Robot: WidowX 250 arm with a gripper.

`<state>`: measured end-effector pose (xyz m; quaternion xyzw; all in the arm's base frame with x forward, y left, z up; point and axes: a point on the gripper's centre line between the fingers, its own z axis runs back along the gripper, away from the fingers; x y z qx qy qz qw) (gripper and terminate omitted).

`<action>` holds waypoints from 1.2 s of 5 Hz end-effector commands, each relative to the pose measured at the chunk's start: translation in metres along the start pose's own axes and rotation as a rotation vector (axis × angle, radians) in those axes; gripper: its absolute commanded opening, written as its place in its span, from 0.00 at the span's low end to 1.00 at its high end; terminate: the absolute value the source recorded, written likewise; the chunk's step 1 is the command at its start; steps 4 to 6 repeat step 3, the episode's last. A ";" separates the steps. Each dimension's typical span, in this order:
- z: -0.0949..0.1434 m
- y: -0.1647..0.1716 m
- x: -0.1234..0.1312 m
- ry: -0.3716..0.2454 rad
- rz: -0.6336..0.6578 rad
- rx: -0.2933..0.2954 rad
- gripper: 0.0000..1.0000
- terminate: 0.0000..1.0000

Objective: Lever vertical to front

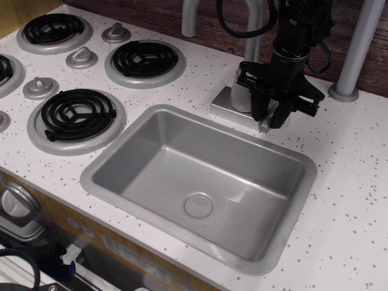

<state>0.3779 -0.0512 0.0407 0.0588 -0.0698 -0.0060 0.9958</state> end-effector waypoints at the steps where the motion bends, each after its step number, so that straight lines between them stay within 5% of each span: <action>1: 0.038 0.007 -0.003 -0.041 0.052 0.060 1.00 0.00; 2: 0.048 0.007 -0.013 -0.028 0.086 0.091 1.00 0.00; 3: 0.056 0.007 -0.019 -0.030 0.098 0.110 1.00 1.00; 6: 0.056 0.007 -0.019 -0.030 0.098 0.110 1.00 1.00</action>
